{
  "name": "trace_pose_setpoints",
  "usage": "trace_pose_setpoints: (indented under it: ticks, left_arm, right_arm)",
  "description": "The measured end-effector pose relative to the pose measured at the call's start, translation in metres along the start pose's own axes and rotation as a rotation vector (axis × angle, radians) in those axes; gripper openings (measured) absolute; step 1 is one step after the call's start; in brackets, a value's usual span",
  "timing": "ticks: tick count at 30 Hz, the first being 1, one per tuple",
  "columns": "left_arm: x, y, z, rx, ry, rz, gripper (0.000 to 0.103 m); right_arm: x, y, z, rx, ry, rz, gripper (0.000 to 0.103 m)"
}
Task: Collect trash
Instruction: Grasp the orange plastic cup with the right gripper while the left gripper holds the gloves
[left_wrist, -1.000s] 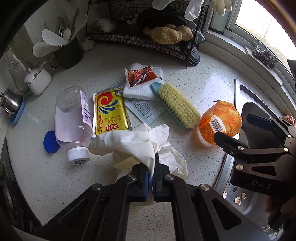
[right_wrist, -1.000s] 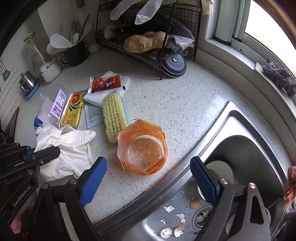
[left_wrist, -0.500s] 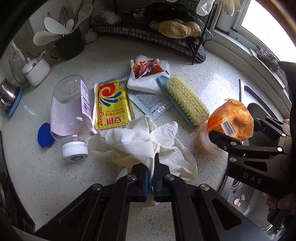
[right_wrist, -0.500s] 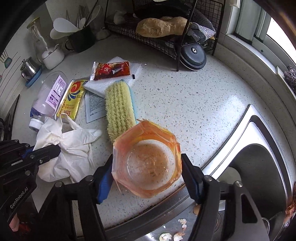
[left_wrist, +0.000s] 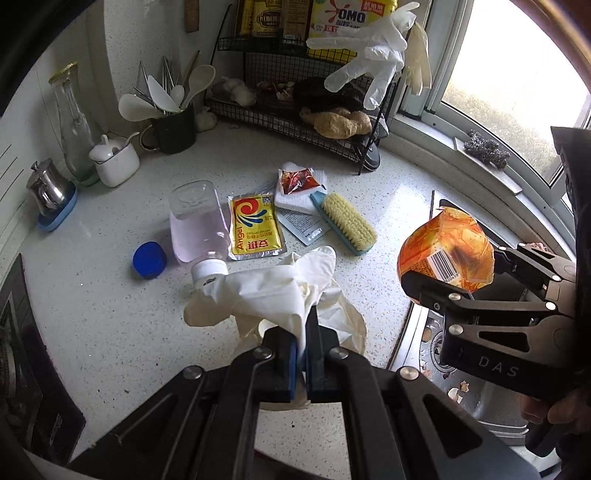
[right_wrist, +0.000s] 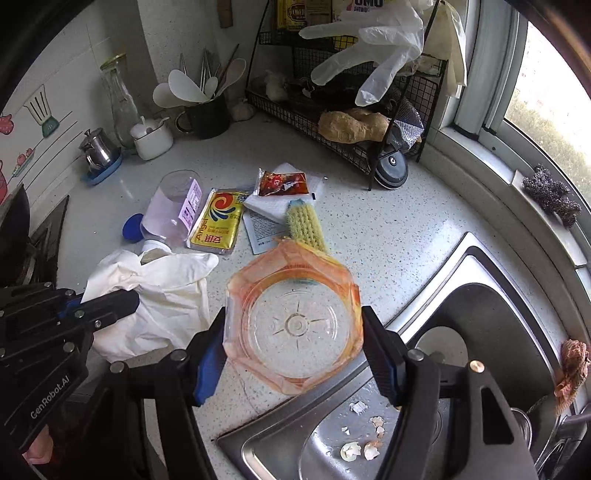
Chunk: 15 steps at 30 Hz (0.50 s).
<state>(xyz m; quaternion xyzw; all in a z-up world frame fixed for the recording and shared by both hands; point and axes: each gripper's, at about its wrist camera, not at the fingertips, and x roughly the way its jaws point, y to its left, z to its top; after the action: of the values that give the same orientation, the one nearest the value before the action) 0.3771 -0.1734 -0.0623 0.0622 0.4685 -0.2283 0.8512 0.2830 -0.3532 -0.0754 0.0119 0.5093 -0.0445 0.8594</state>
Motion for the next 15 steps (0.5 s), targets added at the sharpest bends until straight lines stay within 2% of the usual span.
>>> trace_pose_setpoints:
  ticks: [11,15]
  left_arm:
    - [-0.086,0.028,-0.084,-0.018,-0.043,0.027,0.002]
    - [-0.111,0.036,-0.118,-0.047,-0.051,0.027,0.002]
  right_arm:
    - [-0.051,0.074,-0.056,-0.025,-0.041,0.026,0.065]
    - [-0.065,0.095,-0.082,-0.035,-0.057,0.062,0.065]
